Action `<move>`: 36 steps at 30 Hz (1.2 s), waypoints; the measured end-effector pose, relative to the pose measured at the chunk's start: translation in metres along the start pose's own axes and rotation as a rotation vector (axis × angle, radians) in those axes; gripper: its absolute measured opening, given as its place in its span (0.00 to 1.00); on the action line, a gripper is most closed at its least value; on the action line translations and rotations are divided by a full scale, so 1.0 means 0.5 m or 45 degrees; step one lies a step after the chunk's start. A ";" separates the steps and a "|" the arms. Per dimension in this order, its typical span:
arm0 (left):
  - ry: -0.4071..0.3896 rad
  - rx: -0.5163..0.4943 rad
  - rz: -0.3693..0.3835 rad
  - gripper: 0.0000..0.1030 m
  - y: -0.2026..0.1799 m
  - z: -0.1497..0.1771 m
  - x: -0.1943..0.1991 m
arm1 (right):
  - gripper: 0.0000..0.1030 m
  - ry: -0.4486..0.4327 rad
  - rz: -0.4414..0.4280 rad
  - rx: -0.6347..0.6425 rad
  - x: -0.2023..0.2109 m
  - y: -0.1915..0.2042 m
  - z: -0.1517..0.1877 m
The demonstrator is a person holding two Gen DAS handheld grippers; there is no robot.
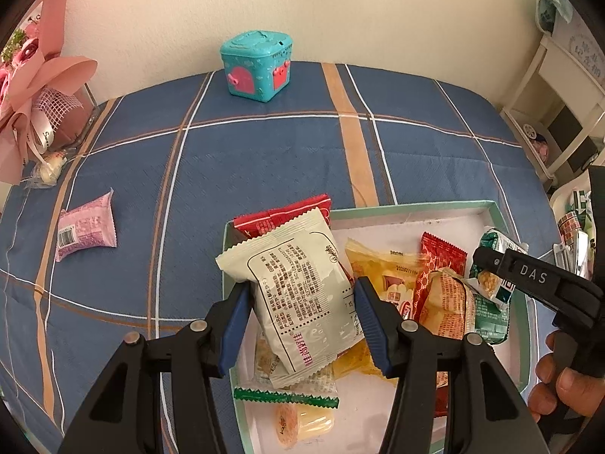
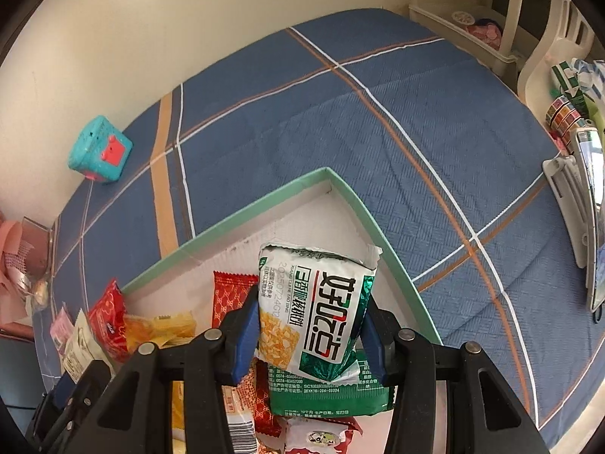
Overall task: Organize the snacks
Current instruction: 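Carry the white wrapper and green-white pack over the tray with both tools, then lower both packs into the tray and open both tools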
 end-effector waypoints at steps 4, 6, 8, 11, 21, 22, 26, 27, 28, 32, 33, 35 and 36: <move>0.012 0.000 0.005 0.55 -0.002 0.004 -0.005 | 0.49 0.019 0.005 0.010 -0.005 -0.001 0.006; 0.026 0.002 0.012 0.55 -0.003 0.008 -0.010 | 0.49 0.030 0.014 0.024 -0.013 0.001 0.010; 0.037 0.002 0.010 0.55 -0.004 0.012 -0.017 | 0.49 0.051 0.022 0.035 -0.023 0.002 0.016; 0.051 -0.005 0.005 0.55 -0.005 0.018 -0.024 | 0.49 0.060 0.024 0.035 -0.030 -0.001 0.021; 0.077 -0.009 -0.006 0.57 0.002 0.027 -0.039 | 0.51 0.053 0.069 0.078 -0.042 0.007 0.020; 0.083 -0.008 -0.007 0.58 0.004 0.030 -0.040 | 0.53 0.052 0.072 0.081 -0.042 0.008 0.020; 0.115 -0.005 0.019 0.64 0.001 0.040 -0.044 | 0.61 0.059 0.080 0.090 -0.046 0.015 0.023; 0.118 -0.009 0.017 0.64 0.000 0.042 -0.042 | 0.62 0.060 0.084 0.092 -0.048 0.017 0.022; 0.117 -0.013 0.014 0.64 0.000 0.044 -0.039 | 0.65 0.059 0.089 0.095 -0.047 0.019 0.021; 0.103 -0.024 0.011 0.65 -0.006 0.044 -0.020 | 0.75 0.024 0.089 0.098 -0.027 0.027 0.009; 0.100 -0.025 0.011 0.66 -0.008 0.042 -0.014 | 0.76 0.012 0.088 0.100 -0.021 0.027 0.005; 0.087 -0.035 0.003 0.71 -0.012 0.039 0.000 | 0.82 -0.016 0.098 0.108 -0.008 0.029 -0.005; 0.076 -0.039 -0.005 0.78 -0.012 0.036 0.008 | 0.84 -0.028 0.104 0.113 -0.002 0.030 -0.008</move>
Point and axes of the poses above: each gripper's, at about its wrist camera, not at the fingertips, and x roughly against the way its jaws point, y to its left, z to its underside, the point moved 10 cm from there along -x, roughly the way its jaws point, and after that the axes turned 2 degrees about -x, right-handed, at the moved point
